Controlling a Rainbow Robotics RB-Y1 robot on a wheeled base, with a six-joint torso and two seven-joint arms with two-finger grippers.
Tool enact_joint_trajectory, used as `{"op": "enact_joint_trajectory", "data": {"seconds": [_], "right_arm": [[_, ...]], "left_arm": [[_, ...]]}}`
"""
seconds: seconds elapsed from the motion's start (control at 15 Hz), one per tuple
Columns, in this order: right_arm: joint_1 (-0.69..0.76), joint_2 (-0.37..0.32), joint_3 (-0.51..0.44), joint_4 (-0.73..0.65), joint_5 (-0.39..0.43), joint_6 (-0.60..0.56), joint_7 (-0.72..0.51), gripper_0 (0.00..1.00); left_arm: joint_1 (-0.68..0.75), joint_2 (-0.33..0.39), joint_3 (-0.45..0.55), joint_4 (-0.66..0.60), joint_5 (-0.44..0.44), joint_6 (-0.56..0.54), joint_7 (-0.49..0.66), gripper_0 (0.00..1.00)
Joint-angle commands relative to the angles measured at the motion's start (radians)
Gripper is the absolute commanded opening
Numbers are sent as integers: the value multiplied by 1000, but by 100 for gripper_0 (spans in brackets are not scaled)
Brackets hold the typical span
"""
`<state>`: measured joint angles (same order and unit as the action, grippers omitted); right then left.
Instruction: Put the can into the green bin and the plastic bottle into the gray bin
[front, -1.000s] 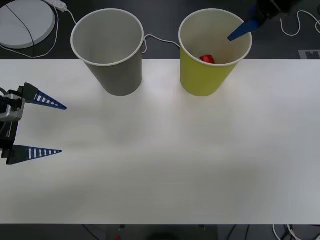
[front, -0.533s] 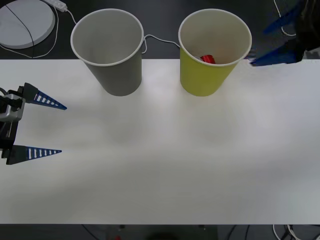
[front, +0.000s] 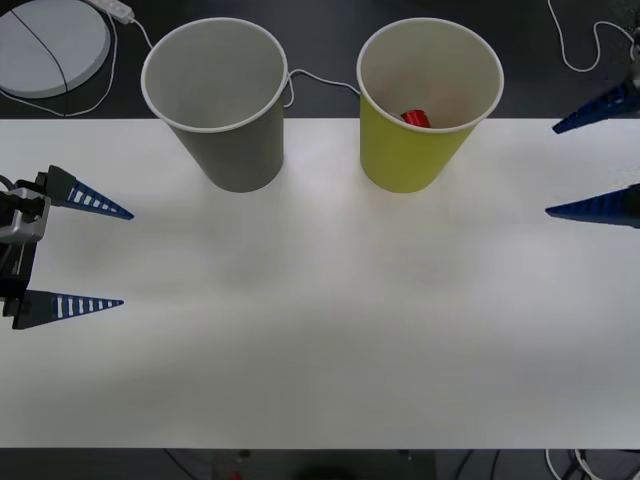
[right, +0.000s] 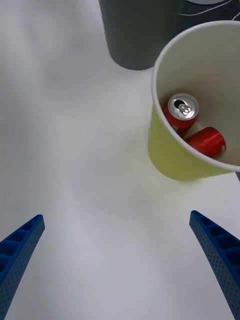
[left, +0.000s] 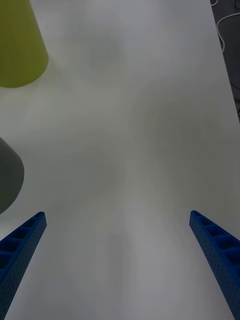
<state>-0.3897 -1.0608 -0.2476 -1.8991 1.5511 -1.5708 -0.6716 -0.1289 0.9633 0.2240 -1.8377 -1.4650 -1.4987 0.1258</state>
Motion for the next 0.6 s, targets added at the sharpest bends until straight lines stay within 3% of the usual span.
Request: {"op": "enact_joint_trajectory", "data": {"seconds": [0.07, 0.6], "right_arm": [[97, 22, -53, -6, -29, 0, 127, 100], [264, 131, -105, -6, -3, 0, 377, 100]], "left_arm": [[0, 0, 0, 0, 0, 0, 0, 100], [0, 0, 0, 0, 0, 0, 0, 100]]}}
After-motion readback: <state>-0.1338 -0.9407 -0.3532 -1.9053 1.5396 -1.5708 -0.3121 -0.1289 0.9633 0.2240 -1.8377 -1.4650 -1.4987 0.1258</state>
